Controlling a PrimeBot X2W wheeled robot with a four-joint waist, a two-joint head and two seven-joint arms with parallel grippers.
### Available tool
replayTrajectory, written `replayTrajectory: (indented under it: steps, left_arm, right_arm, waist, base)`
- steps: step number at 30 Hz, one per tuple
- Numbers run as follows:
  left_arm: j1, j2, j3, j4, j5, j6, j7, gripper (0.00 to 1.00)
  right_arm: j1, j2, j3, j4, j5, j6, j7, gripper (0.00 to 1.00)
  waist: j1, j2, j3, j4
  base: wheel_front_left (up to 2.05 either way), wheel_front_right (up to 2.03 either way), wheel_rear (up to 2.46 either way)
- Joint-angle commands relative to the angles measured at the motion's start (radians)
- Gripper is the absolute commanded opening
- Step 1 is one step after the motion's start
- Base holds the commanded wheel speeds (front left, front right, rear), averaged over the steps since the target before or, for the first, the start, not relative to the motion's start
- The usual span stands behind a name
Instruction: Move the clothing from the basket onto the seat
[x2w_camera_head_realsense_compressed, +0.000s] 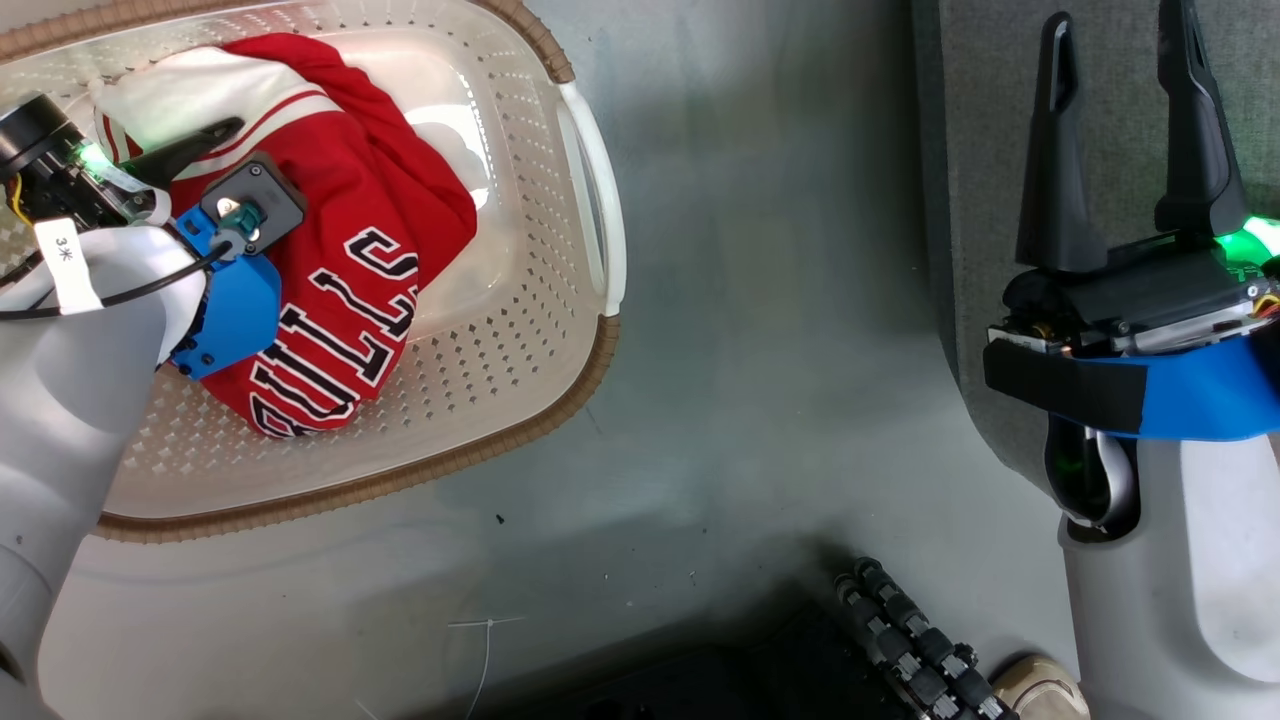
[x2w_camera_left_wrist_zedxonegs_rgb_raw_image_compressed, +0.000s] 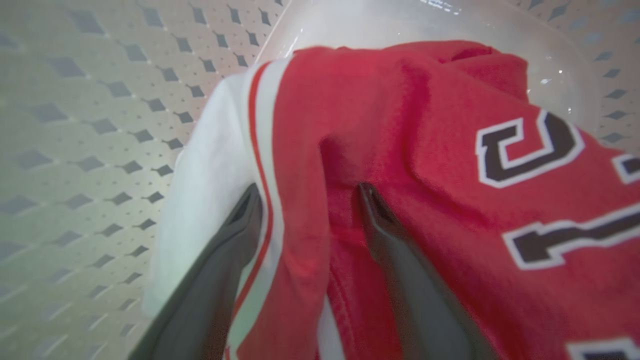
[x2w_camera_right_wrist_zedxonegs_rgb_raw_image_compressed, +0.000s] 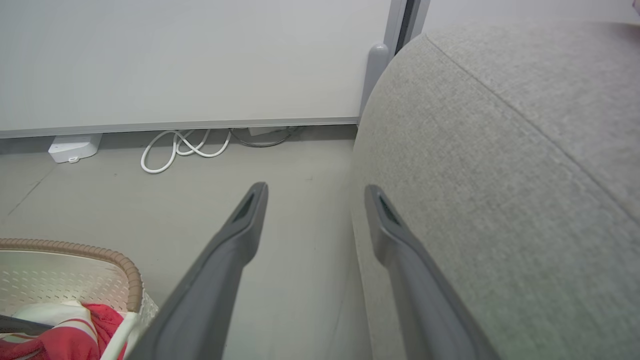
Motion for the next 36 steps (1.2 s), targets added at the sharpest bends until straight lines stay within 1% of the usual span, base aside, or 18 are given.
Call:
replayTrajectory:
  steps: [1,3,11,16,20,26,36]
  left_arm:
    - [-0.016,0.0,-0.004,0.01,0.007,0.001,-0.003,0.6]
    - [-0.021,-0.004,-0.004,0.015,0.015,0.001,-0.003,0.0]
    - [-0.012,-0.027,-0.005,0.024,0.02,0.001,-0.004,0.0]
    - [0.011,-0.041,-0.005,-0.007,0.002,0.001,-0.004,0.0]
    - [0.031,-0.044,-0.002,-0.062,-0.012,0.001,-0.004,0.0]
    - [0.058,-0.048,0.03,-0.141,-0.034,0.003,-0.004,0.0]
    - [0.143,-0.056,0.104,-0.306,-0.044,0.012,-0.004,0.0]
  right_arm:
    - [0.007,0.003,-0.005,-0.004,0.004,-0.001,0.0,1.0]
    - [0.01,0.003,-0.008,-0.005,0.003,-0.001,0.0,1.0]
    - [0.003,0.003,-0.014,0.004,0.007,-0.001,0.0,1.0]
    - [-0.002,0.003,-0.021,0.014,0.008,-0.001,-0.001,1.0]
    - [0.005,0.002,-0.024,0.024,0.001,-0.001,-0.001,1.0]
    - [0.014,0.002,-0.03,0.036,-0.008,-0.001,-0.001,1.0]
    - [0.048,0.002,-0.035,0.076,-0.035,-0.001,-0.001,1.0]
  waist:
    - [-0.0001,-0.0001,0.003,0.002]
    - [-0.0001,-0.0001,0.004,0.004]
    - [-0.0001,-0.0001,-0.006,0.012]
    - [-0.0001,-0.0001,-0.035,0.024]
    - [-0.0001,-0.0001,-0.07,0.036]
    - [-0.0001,-0.0001,-0.122,0.057]
    - [-0.0001,-0.0001,-0.26,0.115]
  base:
    - [0.0,0.0,0.0]
    - [0.0,0.0,0.0]
    - [0.0,0.0,0.0]
    - [0.0,0.0,0.0]
    - [0.0,0.0,0.0]
    - [0.0,0.0,0.0]
    - [0.0,0.0,0.0]
